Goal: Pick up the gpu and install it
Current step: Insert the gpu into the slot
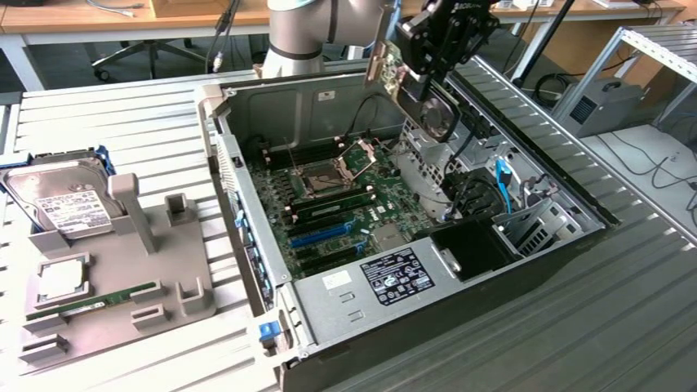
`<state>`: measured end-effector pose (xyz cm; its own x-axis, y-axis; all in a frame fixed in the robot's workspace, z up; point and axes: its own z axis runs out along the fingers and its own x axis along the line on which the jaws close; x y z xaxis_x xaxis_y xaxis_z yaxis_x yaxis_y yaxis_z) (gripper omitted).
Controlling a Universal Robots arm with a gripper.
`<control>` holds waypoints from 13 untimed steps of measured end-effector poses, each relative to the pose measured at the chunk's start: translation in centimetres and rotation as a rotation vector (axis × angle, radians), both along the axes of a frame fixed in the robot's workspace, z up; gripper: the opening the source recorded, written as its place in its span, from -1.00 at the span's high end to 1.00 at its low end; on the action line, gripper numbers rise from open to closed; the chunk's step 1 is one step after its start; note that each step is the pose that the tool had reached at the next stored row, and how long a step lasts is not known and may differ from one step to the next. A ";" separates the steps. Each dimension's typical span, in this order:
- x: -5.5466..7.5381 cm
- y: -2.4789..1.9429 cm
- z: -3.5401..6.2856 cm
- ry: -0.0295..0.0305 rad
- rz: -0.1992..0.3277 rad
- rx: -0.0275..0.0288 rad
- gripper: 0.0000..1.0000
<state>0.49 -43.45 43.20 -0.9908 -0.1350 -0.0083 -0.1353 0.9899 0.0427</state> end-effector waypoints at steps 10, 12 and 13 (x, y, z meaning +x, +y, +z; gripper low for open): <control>0.0 0.00 0.00 0.0000 0.078 0.0000 0.47; 0.0 0.00 0.00 0.0000 0.101 0.0000 0.47; 0.0 0.00 0.00 0.0000 0.106 0.0000 0.47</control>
